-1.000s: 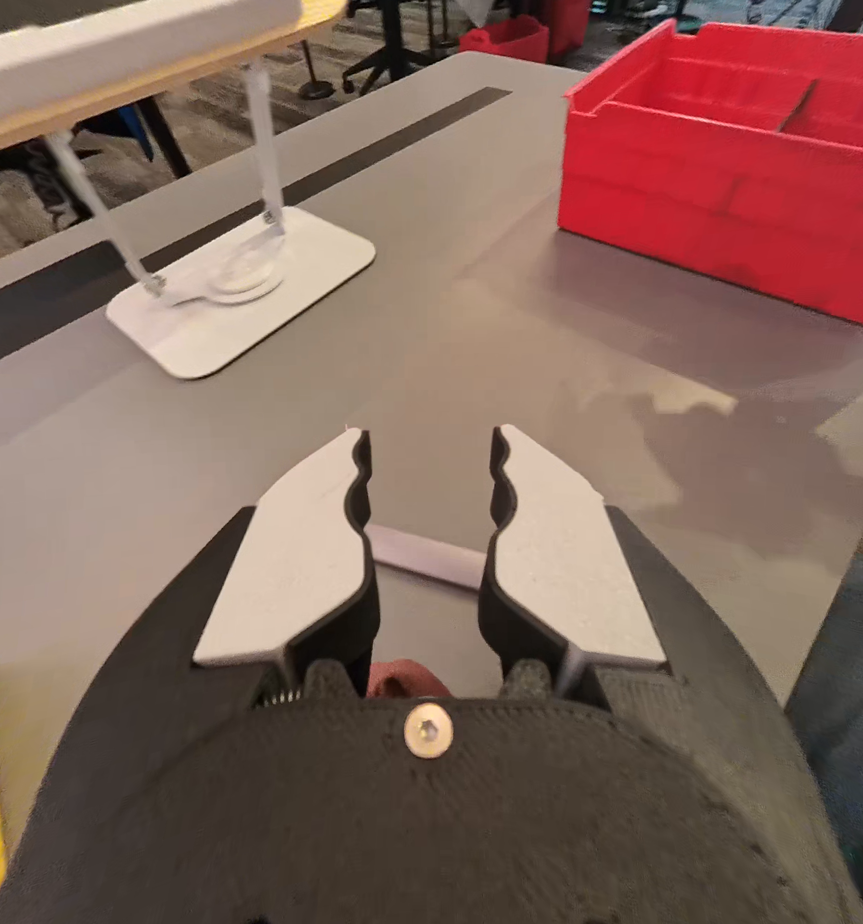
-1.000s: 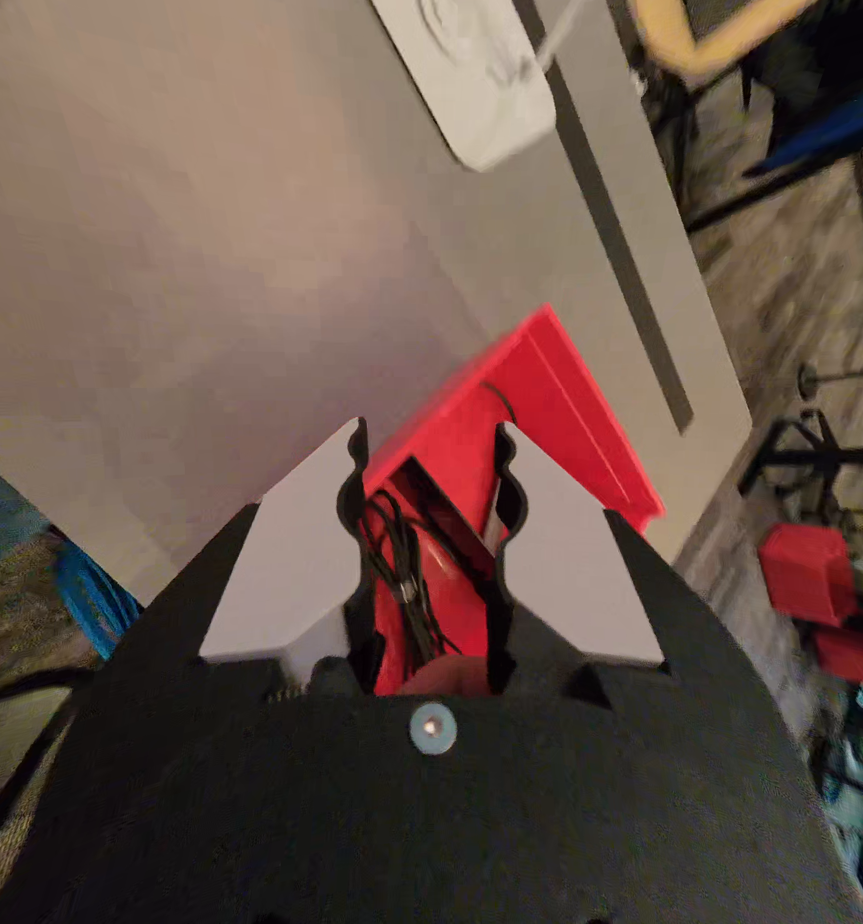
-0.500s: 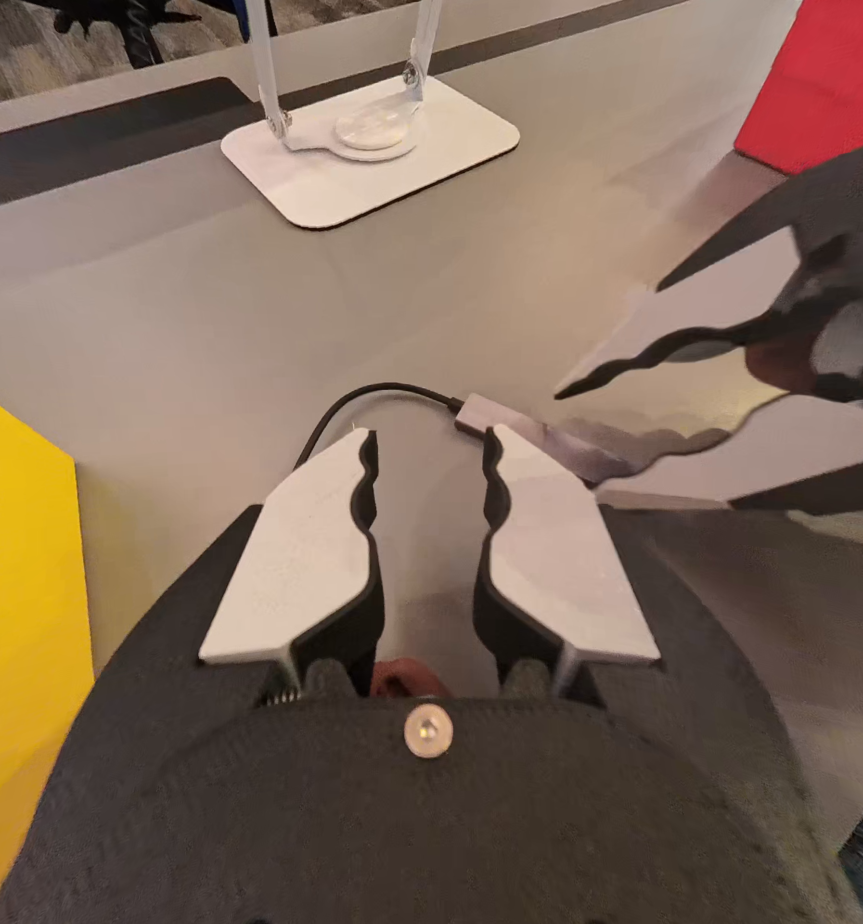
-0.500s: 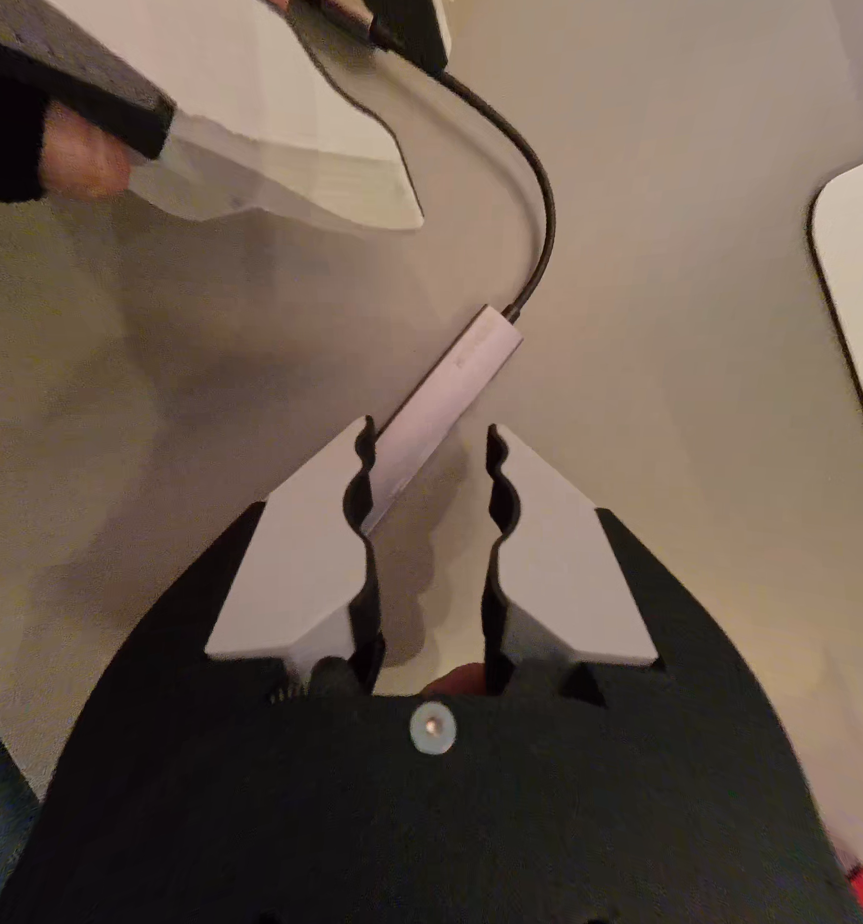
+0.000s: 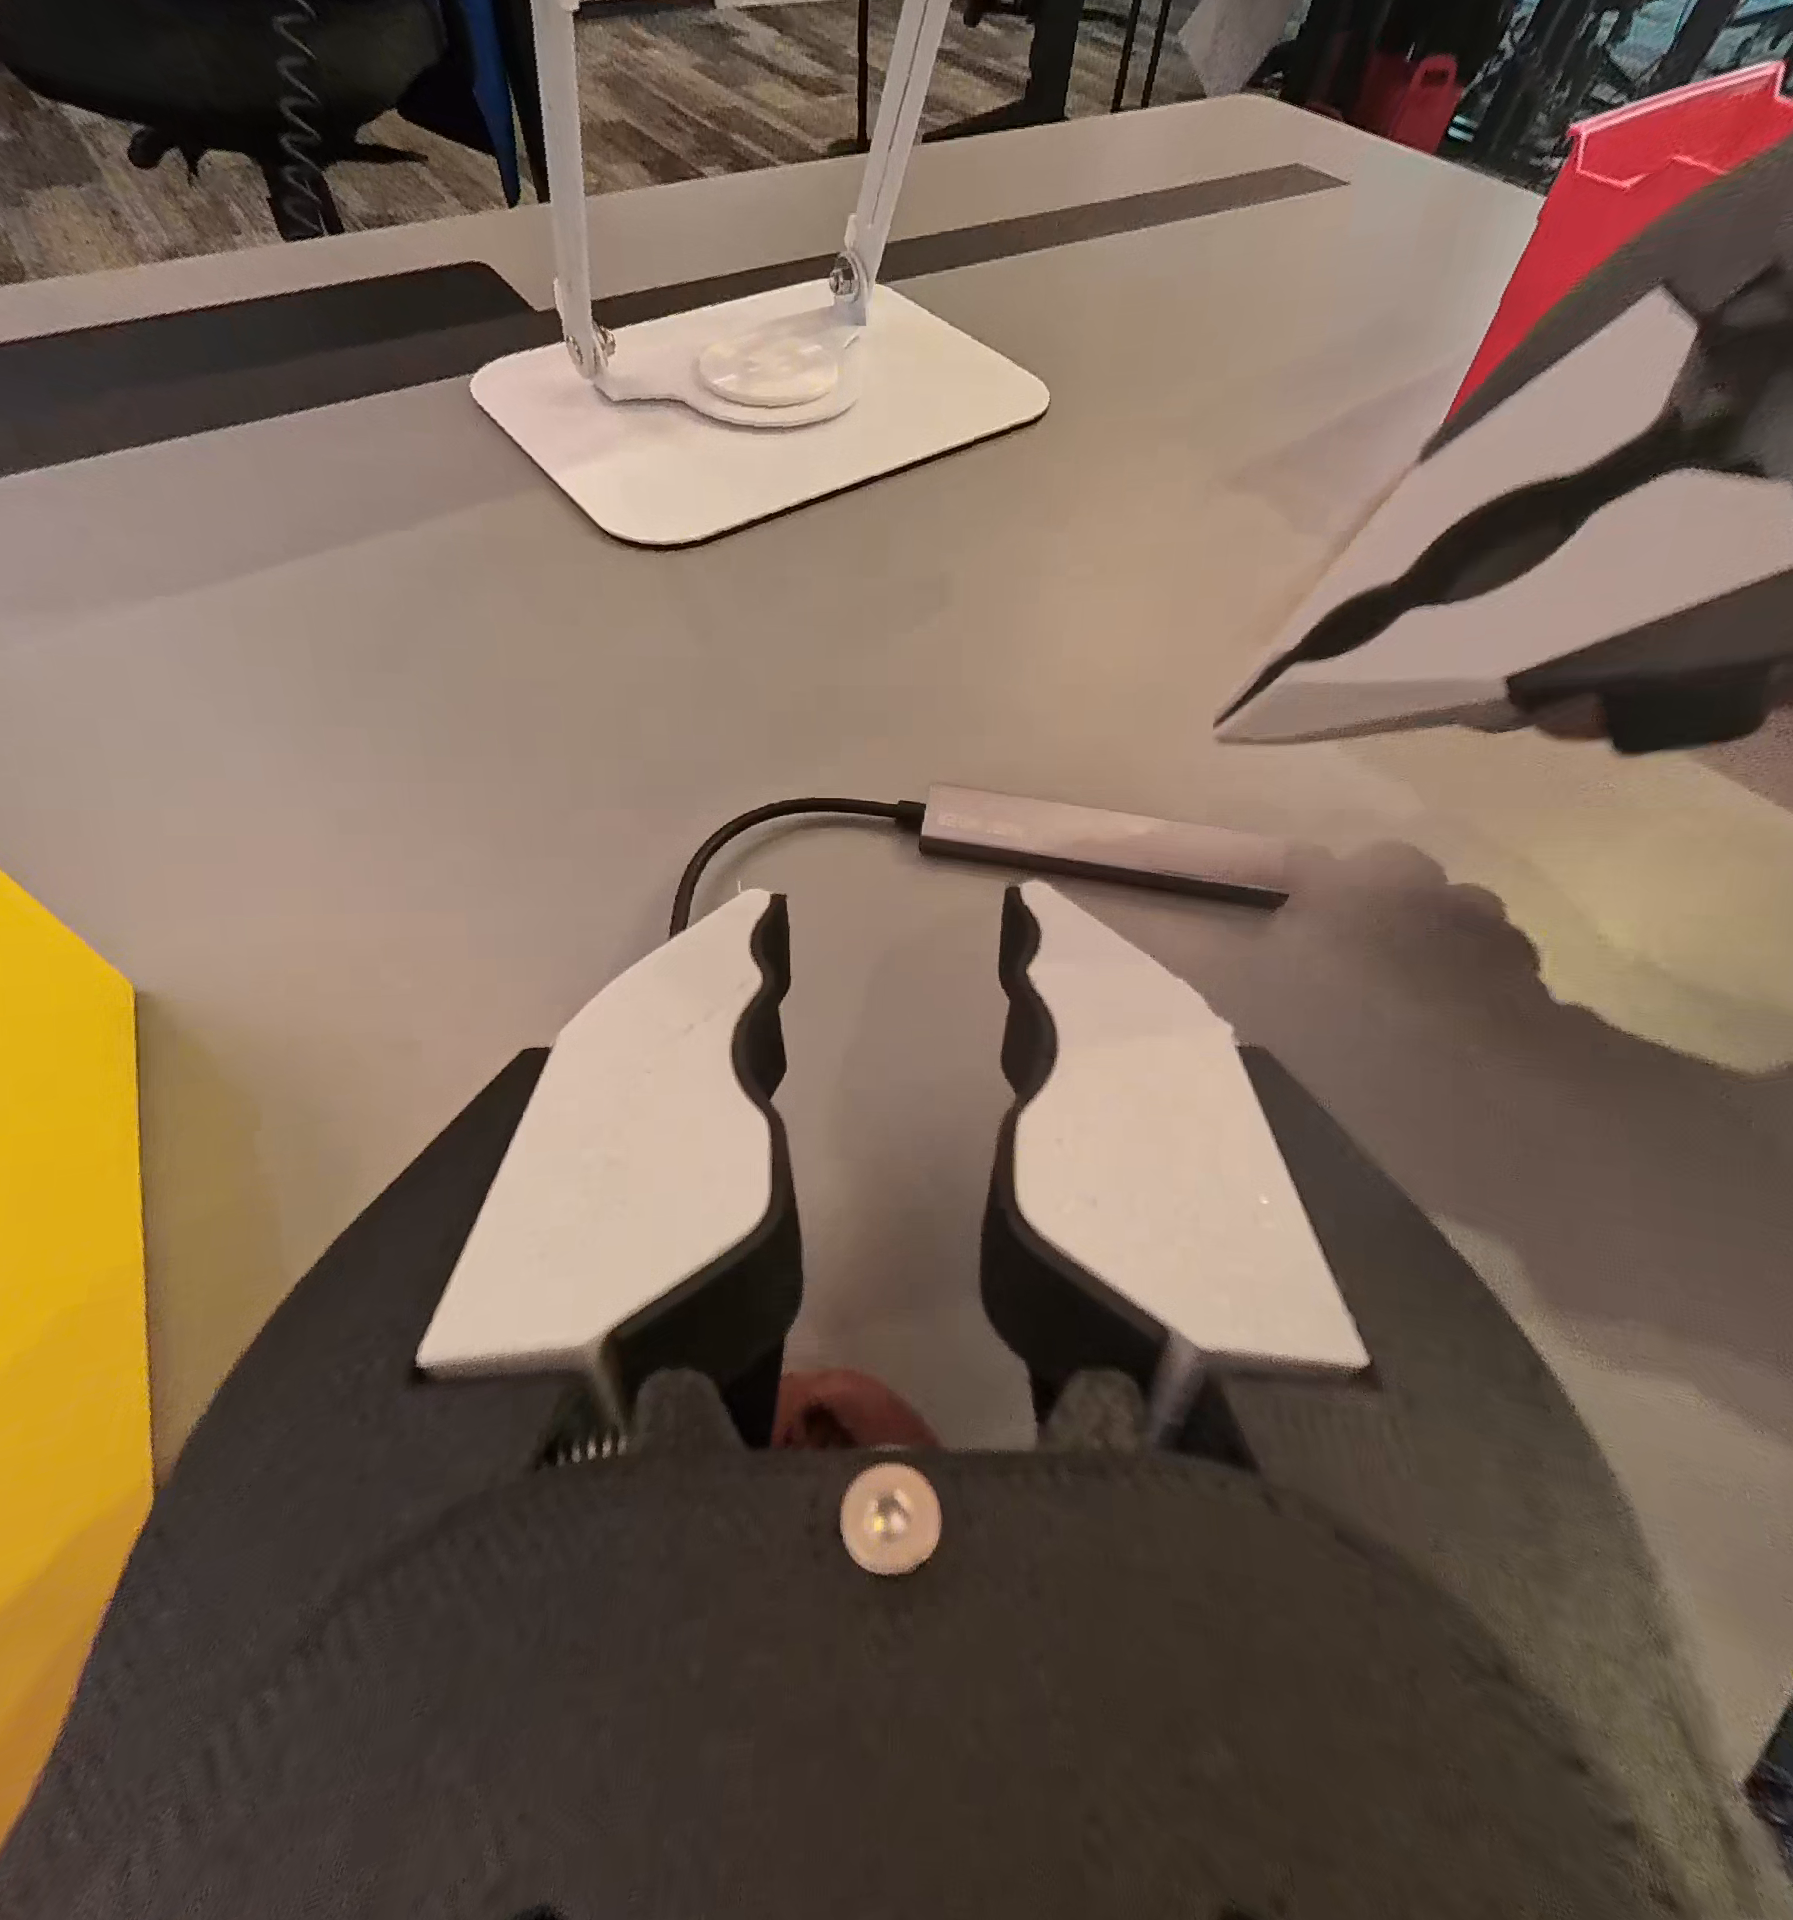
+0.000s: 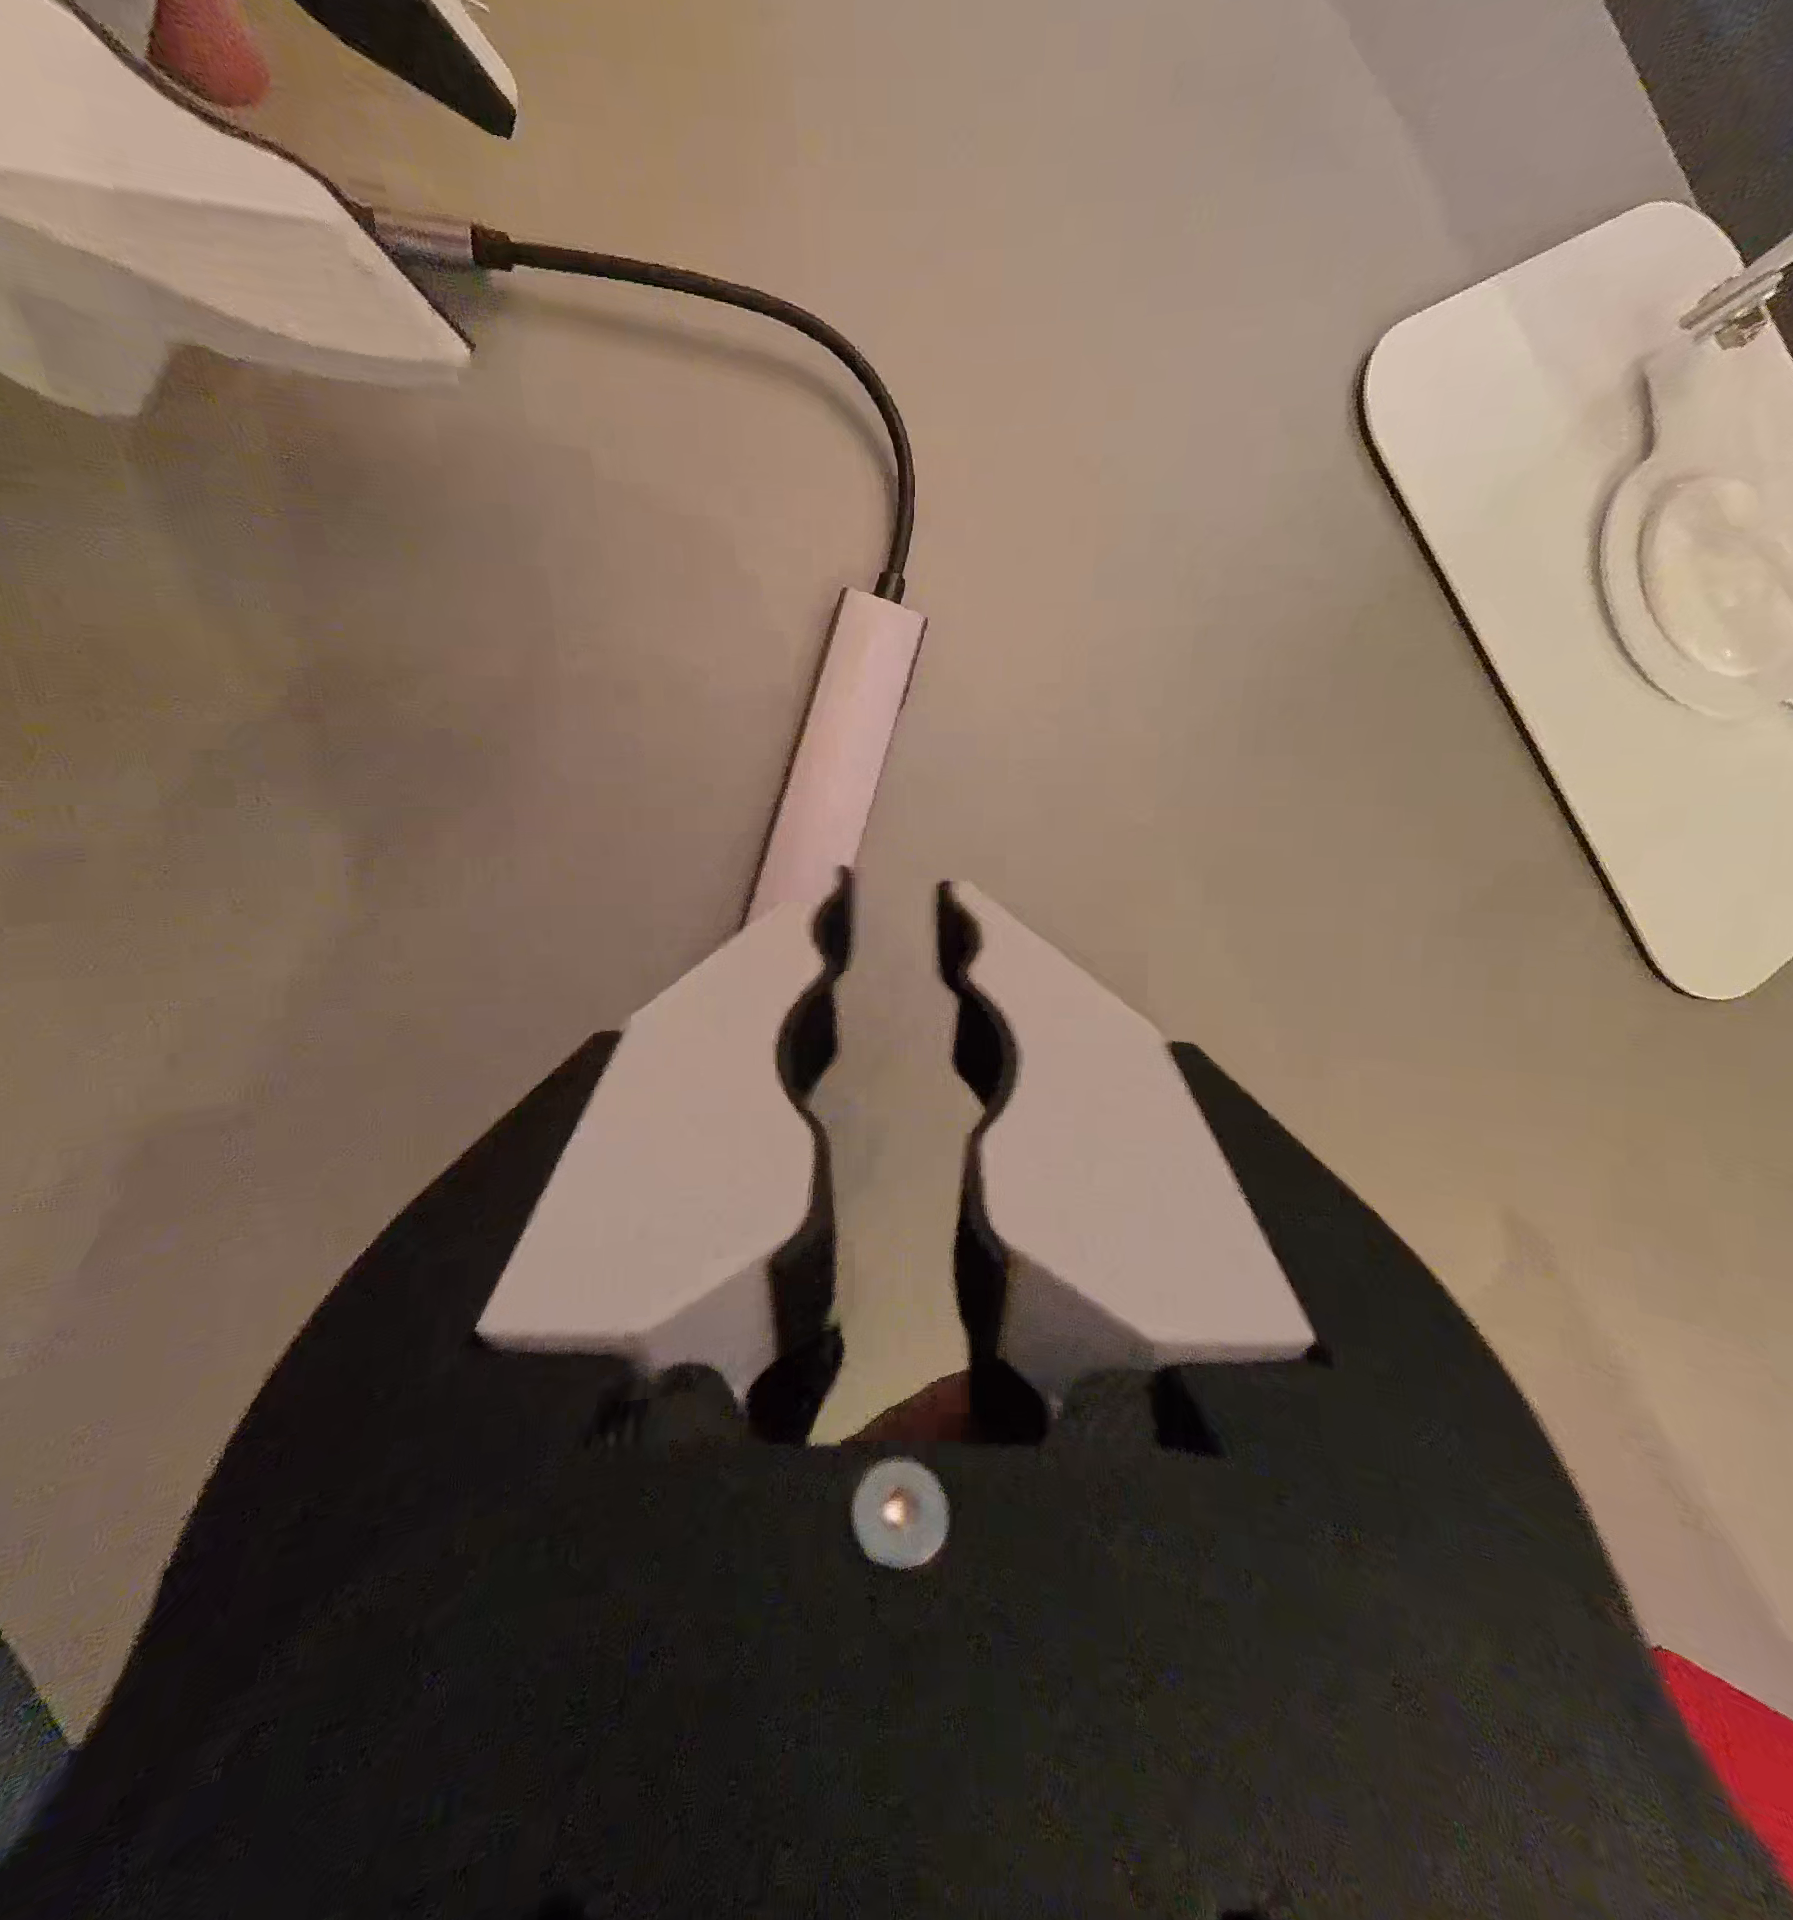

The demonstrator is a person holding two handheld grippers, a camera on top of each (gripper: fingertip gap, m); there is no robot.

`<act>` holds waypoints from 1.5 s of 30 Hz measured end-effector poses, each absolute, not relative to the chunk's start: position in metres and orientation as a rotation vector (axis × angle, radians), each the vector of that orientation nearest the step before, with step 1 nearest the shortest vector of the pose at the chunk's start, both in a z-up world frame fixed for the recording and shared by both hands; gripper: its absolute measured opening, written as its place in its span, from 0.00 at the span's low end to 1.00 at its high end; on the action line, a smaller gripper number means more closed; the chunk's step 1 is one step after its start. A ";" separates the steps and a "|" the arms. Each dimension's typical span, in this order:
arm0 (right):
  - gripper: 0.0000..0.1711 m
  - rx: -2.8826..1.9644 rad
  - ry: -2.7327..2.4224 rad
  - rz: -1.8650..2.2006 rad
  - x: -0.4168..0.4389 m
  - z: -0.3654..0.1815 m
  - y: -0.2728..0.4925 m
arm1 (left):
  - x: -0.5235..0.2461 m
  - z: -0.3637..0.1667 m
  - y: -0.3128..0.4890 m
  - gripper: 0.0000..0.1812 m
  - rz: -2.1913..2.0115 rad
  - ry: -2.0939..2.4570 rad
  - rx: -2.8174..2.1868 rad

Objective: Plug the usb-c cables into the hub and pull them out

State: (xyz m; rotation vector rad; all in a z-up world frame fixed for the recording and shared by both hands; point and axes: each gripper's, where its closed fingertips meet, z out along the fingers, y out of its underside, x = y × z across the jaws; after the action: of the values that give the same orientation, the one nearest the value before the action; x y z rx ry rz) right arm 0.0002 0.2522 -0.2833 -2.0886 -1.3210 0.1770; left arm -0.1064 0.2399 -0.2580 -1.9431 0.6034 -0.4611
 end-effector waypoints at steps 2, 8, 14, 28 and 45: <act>0.33 -2.123 -1.334 0.160 -0.001 -0.286 0.252 | -0.104 -0.259 0.240 0.22 -0.455 0.619 -1.939; 0.18 -2.159 -1.352 0.162 -0.025 -0.319 0.253 | -0.107 -0.269 0.246 0.21 -0.276 0.646 -1.973; 0.11 -2.159 -1.294 0.220 -0.030 -0.320 0.256 | -0.109 -0.275 0.247 0.22 -0.220 0.655 -1.995; 0.11 -2.146 -1.266 0.214 -0.020 -0.312 0.257 | -0.109 -0.275 0.248 0.22 -0.236 0.645 -1.987; 0.11 -2.104 -1.225 0.209 -0.003 -0.291 0.255 | -0.108 -0.275 0.246 0.22 -0.237 0.641 -1.989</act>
State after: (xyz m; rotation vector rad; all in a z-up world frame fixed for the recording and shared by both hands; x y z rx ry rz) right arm -0.0026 0.2552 -0.2908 -2.1044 -1.2249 0.2094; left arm -0.1084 0.2464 -0.2754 -1.9892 0.6413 -0.2369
